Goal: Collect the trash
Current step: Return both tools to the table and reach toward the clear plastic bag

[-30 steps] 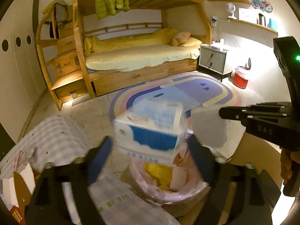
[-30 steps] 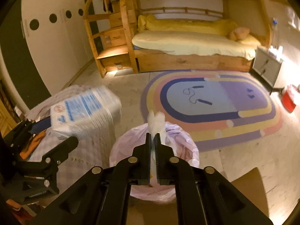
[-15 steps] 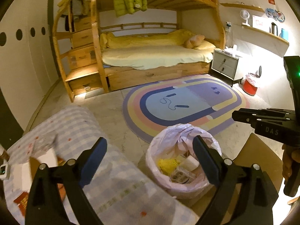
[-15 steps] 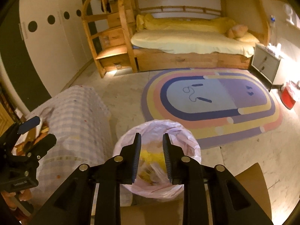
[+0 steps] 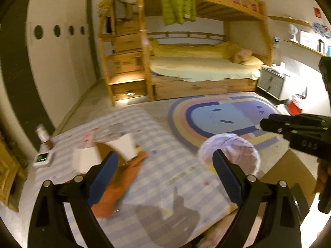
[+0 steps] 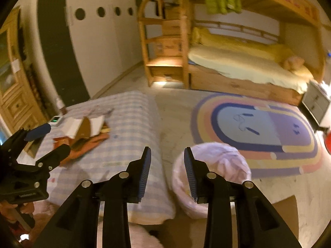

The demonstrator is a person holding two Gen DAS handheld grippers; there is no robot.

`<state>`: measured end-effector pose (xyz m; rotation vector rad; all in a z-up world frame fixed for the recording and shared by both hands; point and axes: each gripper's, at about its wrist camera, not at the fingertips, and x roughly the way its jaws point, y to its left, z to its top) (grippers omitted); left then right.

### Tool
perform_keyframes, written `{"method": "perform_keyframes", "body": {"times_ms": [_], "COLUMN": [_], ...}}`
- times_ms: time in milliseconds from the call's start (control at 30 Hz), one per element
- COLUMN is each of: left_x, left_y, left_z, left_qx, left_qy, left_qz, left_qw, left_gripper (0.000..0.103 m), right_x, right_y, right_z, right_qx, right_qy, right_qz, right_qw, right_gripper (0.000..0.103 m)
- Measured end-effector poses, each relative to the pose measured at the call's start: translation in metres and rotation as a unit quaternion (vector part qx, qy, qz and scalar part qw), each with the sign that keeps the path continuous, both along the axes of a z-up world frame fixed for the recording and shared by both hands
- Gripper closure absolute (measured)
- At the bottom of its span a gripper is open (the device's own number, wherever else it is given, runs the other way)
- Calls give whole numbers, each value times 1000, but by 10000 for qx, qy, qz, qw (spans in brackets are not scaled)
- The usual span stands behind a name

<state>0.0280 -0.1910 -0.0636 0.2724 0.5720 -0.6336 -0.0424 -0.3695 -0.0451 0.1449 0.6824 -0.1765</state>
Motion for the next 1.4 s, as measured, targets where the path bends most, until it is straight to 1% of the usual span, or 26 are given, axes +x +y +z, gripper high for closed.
{"method": "perform_keyframes", "body": {"times_ms": [67,133,267,433,567,633,800,967,1100,1200,1400], "left_x": [5,11,21,36,49,55,69,92,115,132,170], "left_y": [21,41,81,127,153,162,172,172,165,158,141], "left_z": [1,1,-2,-8,-14,-17,-25,-29,-30,-32,-43], "left_qx": [-40,-78,-54,-24,-26,-21,38,113,176,216,297], "left_qy": [17,32,36,94,176,204,273,306,296,306,402], "left_qz": [240,490,952,1544,1888,1992,2123,2197,2231,2236,2221], "left_qw": [9997,9988,9954,9880,9818,9797,9768,9750,9742,9740,9737], "left_gripper": [13,13,13,13,13,13,13,13,13,13,13], "right_x": [7,15,33,51,66,75,103,134,164,189,236], "right_y": [14,29,55,76,92,102,116,113,107,105,100], "right_z": [2,4,3,-2,-6,-10,-21,-31,-41,-48,-60], "right_qx": [-39,-127,-145,-94,-108,-129,-137,-76,-95,-148,-85], "right_qy": [0,11,17,16,53,111,234,307,407,473,636], "right_qz": [149,275,529,720,888,1000,1169,1142,1158,1192,1226], "right_qw": [9999,9995,9985,9974,9960,9948,9928,9930,9924,9916,9904], "right_gripper": [62,60,59,58,49,48,46,46,47,51,51]}}
